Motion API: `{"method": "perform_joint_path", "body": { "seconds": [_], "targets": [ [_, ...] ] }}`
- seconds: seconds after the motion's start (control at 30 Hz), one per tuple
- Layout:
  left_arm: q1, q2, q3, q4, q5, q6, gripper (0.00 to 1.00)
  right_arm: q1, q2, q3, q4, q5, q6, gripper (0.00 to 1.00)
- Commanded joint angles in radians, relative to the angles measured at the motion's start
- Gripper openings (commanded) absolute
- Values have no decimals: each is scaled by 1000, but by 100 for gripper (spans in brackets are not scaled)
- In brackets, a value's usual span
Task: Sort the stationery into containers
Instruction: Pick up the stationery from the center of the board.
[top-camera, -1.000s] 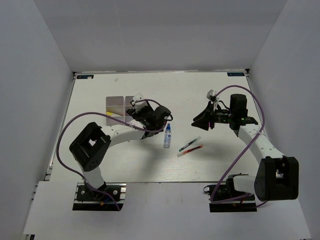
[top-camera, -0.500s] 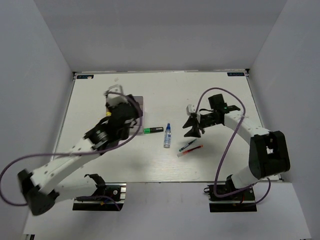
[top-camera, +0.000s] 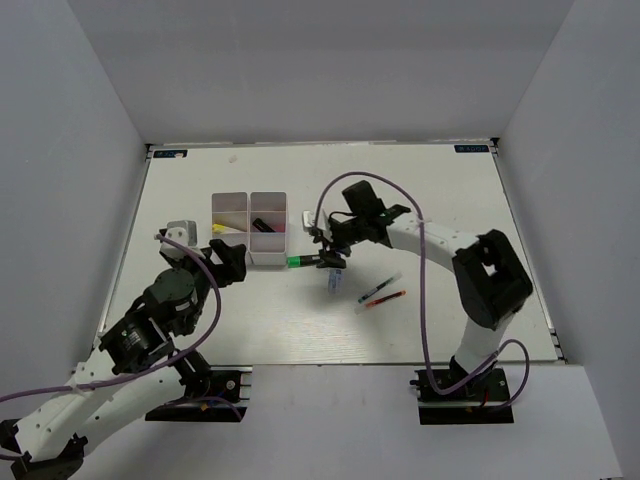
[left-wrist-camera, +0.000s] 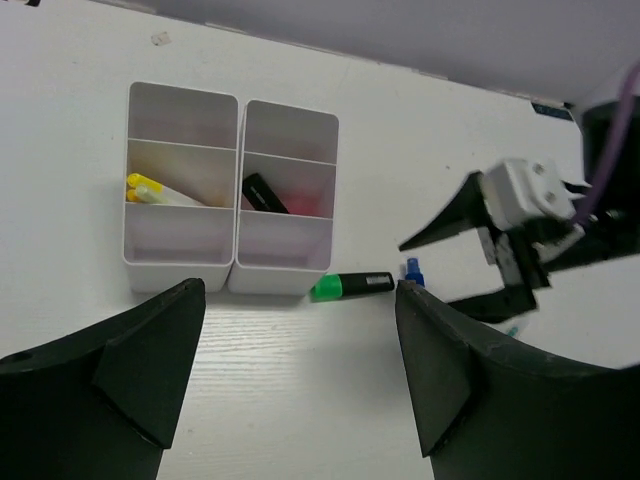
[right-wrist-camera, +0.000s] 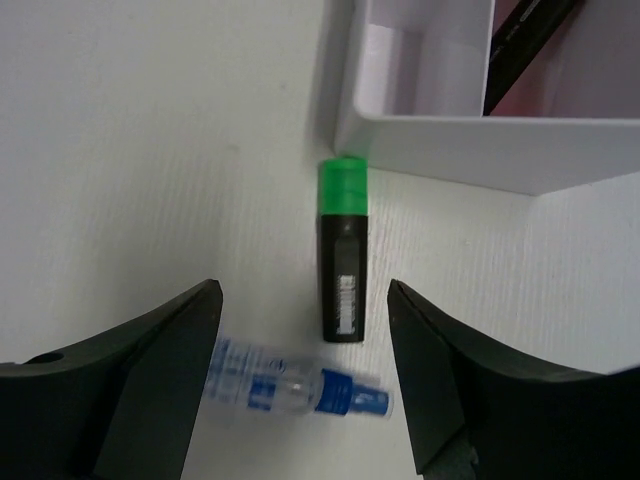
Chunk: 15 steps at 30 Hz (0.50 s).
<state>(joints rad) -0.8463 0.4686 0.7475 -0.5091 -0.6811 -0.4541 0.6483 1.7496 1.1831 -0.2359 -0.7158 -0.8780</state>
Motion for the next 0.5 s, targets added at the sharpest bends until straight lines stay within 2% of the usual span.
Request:
{"method": "perform_joint_path", "body": {
  "seconds": [0.0, 0.07, 0.2, 0.47],
  "targets": [
    [3, -4, 7, -22, 37, 40, 87, 48, 92, 138, 72, 124, 129, 72],
    [3, -16, -16, -22, 37, 63, 92, 69, 172, 185, 32, 147, 164, 69],
    [3, -25, -16, -46, 46, 63, 96, 93, 246, 280, 12, 210, 185, 69],
    [3, -68, -27, -34, 58, 75, 96, 102, 309, 297, 1, 227, 175, 69]
  ]
}}
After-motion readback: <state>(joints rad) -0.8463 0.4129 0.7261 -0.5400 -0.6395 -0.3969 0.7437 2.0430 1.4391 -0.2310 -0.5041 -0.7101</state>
